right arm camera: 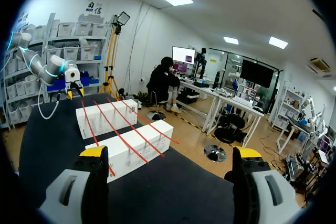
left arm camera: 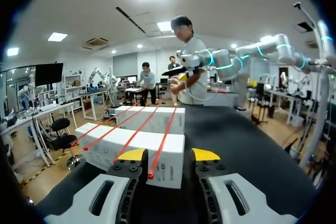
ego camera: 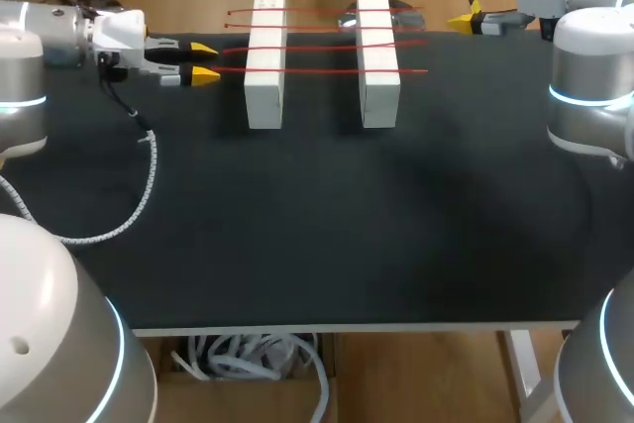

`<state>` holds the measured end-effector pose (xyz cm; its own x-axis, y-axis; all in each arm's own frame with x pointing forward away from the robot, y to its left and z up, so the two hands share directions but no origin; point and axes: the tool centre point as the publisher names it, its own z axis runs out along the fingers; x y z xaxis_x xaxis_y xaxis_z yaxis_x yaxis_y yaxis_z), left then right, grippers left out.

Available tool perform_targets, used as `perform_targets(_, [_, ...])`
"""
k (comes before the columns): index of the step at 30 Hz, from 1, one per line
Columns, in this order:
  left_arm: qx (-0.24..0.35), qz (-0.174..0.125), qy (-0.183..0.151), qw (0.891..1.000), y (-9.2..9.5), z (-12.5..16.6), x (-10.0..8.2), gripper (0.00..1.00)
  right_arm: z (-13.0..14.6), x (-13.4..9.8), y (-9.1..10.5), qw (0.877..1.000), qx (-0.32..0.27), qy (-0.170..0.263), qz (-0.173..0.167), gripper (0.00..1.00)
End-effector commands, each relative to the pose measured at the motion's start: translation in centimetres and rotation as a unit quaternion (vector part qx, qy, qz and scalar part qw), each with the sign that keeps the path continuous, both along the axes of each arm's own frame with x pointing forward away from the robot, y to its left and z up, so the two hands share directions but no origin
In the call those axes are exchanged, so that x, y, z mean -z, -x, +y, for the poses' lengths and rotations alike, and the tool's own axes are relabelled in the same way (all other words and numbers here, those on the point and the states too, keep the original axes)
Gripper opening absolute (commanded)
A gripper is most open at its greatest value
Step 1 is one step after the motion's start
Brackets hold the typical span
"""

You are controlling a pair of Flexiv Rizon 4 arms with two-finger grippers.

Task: Grab the tape and strap the tape.

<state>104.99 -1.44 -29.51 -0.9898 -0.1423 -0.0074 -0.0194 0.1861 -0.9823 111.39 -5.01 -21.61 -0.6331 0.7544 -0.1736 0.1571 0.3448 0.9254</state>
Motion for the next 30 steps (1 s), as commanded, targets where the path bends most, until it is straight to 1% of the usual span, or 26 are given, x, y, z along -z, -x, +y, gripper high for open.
perform_targets(1, [0.007,0.0,0.0,1.0,-1.0,-0.2,0.3,0.34,0.0,0.0,0.0,1.0,0.0,0.0,0.0,1.0])
perform_targets(5, [0.012,-0.001,-0.002,1.0,-1.4,-0.3,0.5,0.34,0.0,0.0,0.0,1.0,0.0,0.0,0.0,1.0])
perform_targets(11, [0.015,0.004,-0.008,1.0,-1.9,-0.3,1.5,0.33,0.0,0.0,0.0,1.0,0.0,0.0,0.0,1.0])
perform_targets(12, [0.014,0.005,-0.009,1.0,-1.9,-0.3,1.6,0.31,0.0,0.0,0.0,1.0,0.0,0.0,0.0,1.0])
perform_targets(14, [0.006,0.02,-0.005,1.0,-2.1,-0.2,1.8,0.31,0.0,0.0,0.0,1.0,0.0,0.0,0.0,1.0])
perform_targets(17, [-0.004,0.031,-0.003,1.0,-2.4,0.0,2.0,0.32,0.0,0.0,0.0,1.0,0.0,0.0,0.0,1.0])
perform_targets(26, [-0.009,0.032,0.0,0.999,-2.5,0.4,2.2,0.32,0.0,0.0,0.0,1.0,0.0,0.0,0.0,1.0])
perform_targets(28, [-0.003,0.016,-0.001,1.0,-2.2,0.5,2.2,0.32,0.0,0.0,0.0,1.0,0.0,0.0,0.0,1.0])
perform_targets(30, [0.003,0.009,0.002,1.0,-1.9,0.5,2.0,0.32,0.0,0.0,0.0,1.0,0.0,0.0,0.0,1.0])
